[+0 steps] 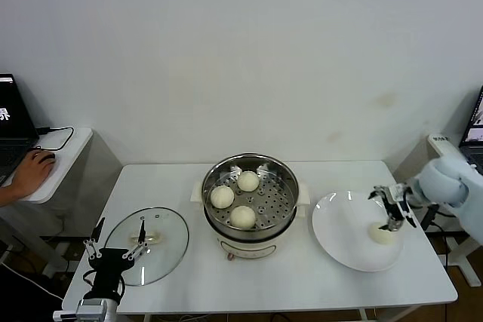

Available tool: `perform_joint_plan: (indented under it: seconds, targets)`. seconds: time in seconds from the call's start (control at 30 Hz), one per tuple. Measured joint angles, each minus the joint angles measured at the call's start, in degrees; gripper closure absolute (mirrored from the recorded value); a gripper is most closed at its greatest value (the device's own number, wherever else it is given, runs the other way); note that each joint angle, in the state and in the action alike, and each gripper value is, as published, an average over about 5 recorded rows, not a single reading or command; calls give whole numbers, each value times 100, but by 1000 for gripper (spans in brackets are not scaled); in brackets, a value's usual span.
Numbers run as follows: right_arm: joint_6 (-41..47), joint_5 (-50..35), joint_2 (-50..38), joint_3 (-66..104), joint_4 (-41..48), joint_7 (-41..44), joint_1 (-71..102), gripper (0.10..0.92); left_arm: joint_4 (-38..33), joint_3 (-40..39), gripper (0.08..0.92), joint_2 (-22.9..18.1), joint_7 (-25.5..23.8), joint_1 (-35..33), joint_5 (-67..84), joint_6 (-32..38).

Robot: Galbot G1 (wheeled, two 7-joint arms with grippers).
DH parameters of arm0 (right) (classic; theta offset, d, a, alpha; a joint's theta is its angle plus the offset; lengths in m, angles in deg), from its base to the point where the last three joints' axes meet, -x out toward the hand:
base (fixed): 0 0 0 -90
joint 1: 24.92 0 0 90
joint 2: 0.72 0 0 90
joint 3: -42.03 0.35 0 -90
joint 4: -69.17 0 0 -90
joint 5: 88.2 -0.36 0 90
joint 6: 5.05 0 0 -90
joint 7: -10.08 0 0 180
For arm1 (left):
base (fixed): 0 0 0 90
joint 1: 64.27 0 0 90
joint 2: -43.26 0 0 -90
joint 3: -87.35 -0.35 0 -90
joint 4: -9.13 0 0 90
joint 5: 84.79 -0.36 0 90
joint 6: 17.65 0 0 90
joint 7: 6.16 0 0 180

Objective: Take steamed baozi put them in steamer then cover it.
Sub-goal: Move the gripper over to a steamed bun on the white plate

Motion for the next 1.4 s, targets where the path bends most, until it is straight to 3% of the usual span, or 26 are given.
perform_joint_plan:
  seconds: [0.87,1.4]
  targets:
    - [16,628,768,499,1225,-91,720,210,117,22,177,-22,-1,41,-9,0]
    - [32,711,918,460,1405,-36,624,368,135,31,177,-77,3,27,-9,15]
